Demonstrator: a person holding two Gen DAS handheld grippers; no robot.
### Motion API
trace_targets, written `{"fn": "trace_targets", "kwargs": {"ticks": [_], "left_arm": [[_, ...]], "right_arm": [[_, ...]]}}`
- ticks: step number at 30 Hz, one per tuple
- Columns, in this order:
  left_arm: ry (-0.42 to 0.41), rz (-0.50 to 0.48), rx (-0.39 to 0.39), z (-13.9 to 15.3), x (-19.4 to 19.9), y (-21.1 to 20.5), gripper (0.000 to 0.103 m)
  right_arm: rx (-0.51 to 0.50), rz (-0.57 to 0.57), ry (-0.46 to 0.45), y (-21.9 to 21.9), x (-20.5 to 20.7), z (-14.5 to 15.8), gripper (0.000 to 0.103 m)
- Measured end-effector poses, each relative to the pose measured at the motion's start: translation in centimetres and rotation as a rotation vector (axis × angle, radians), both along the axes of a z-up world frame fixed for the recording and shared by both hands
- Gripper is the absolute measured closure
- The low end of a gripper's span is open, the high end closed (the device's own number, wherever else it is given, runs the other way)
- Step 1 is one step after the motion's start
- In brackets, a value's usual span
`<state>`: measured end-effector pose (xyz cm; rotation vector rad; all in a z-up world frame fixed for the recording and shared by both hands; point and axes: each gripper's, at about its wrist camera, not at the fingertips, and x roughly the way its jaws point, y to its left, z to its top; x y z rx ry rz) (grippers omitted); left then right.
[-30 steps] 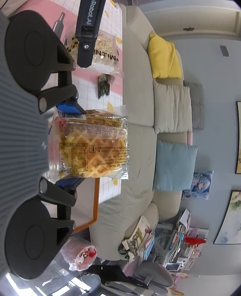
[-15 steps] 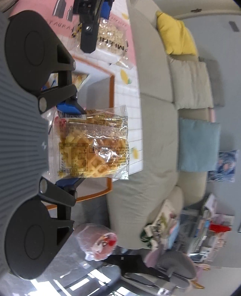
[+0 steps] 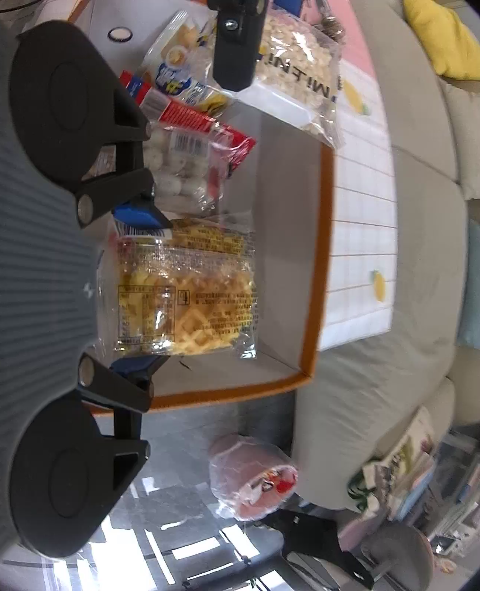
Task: Organize snacks
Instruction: 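Carry the MiLNi bag and waffle pack over the orange box and lower them, then open the right gripper to drop the waffle pack while the left releases the MiLNi bag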
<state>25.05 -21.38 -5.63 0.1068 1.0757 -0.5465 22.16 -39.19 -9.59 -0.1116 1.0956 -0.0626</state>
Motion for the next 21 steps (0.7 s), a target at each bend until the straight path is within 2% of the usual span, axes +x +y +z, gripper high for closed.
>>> {"fn": "trace_targets", "kwargs": {"ticks": [3, 9, 13, 17, 21], "left_arm": [[-0.009, -0.012, 0.058, -0.6, 0.3, -0.4, 0.013], [0.01, -0.023, 0.07, -1.1, 1.0, -0.6, 0.013], [0.027, -0.027, 0.1, -1.6, 1.1, -0.9, 0.013], [0.031, -0.052, 0.123, -1.7, 0.6, -1.3, 0.013], [0.059, -0.068, 0.109, -2.0, 0.1, -1.8, 0.013]], "right_arm": [[-0.016, -0.002, 0.049, -0.1, 1.0, -1.1, 0.039], [0.031, -0.01, 0.137, -0.6, 2.4, -2.5, 0.038], [0.034, 0.001, 0.162, -0.6, 3.0, -3.0, 0.034], [0.013, 0.014, 0.137, -0.4, 2.5, -1.9, 0.02], [-0.042, 0.042, 0.061, -0.5, 1.4, 0.3, 0.02]]}}
